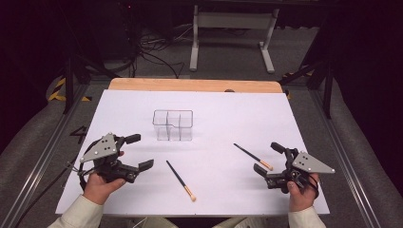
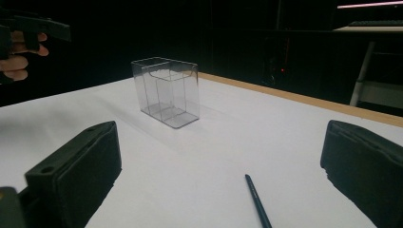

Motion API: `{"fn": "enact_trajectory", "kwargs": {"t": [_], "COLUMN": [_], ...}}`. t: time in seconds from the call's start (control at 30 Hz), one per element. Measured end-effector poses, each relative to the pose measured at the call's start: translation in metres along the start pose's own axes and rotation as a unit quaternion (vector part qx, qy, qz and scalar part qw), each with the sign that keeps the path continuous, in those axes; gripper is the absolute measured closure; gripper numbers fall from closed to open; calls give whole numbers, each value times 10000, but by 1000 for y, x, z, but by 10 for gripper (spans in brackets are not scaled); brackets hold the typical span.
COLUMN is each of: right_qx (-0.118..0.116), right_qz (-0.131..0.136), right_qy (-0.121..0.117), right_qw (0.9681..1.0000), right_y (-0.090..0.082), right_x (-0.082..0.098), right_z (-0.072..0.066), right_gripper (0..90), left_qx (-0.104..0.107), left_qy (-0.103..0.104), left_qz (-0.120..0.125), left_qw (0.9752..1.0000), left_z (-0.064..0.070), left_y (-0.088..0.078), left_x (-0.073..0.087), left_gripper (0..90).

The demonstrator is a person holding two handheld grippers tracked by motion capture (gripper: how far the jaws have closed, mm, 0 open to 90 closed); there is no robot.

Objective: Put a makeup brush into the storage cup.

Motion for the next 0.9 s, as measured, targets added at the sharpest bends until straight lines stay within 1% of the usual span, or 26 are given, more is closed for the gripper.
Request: {"fn": "enact_trajectory", "kwargs": {"t": [0.07,0.13,0.17,0.2,0.37,0.4,0.43,0.5,0.53,0.57,0.6,0.63,0.67,0.73,0.77,0.83,0.9], "right_qx": [21,34,34,36,71,92,90,86,78,78,74,80,80,72,81,75,97], "right_qz": [1,4,4,-4,-35,-35,-39,-48,-58,-58,-70,-97,-97,-109,-126,-120,-113], "right_qy": [18,0,0,6,45,59,57,51,59,59,54,58,58,82,91,93,83], "right_qw": [10000,10000,10000,10000,10000,9999,9999,9999,9999,9999,9999,9999,9999,9999,9998,9999,9999], "right_y": [-2,-3,-3,-4,-7,-8,-8,-8,-8,-8,-8,-8,-8,-8,-9,-9,-11], "right_x": [0,0,0,1,2,2,2,2,3,3,3,3,3,5,5,5,5], "right_z": [1,2,2,3,5,6,6,6,5,5,5,5,5,6,6,6,7], "right_gripper": [1,1,1,1,0,2,1,1,1,1,1,2,2,1,2,2,1], "left_qx": [78,131,131,90,206,254,254,299,328,328,321,323,323,356,366,417,480], "left_qy": [115,165,165,197,308,344,344,435,454,454,453,501,501,559,583,639,633], "left_qz": [-180,-398,-398,-533,-848,-934,-934,-1133,-1273,-1273,-1373,-1520,-1520,-1701,-1742,-1874,-1927], "left_qw": [9997,9990,9990,9983,9957,9947,9947,9922,9903,9903,9890,9866,9866,9832,9823,9793,9780], "left_z": [1,2,2,1,2,3,3,5,5,5,6,5,5,6,7,7,8], "left_y": [4,7,7,9,14,16,16,20,23,23,25,27,27,31,31,33,36], "left_x": [-5,-8,-8,-10,-18,-20,-20,-22,-23,-23,-23,-23,-23,-24,-25,-26,-27], "left_gripper": [84,95,95,95,109,109,109,110,111,112,112,115,118,119,124,128,128]}}
Point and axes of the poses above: each handheld gripper's, and its own axes: y roughly forward along the jaws, x roughly out of its underside, z roughly to its right, the point moved 7 cm from there along y, roughly forward along the jaws, and after that the axes turned 15 degrees about x, right-handed, at the moved point
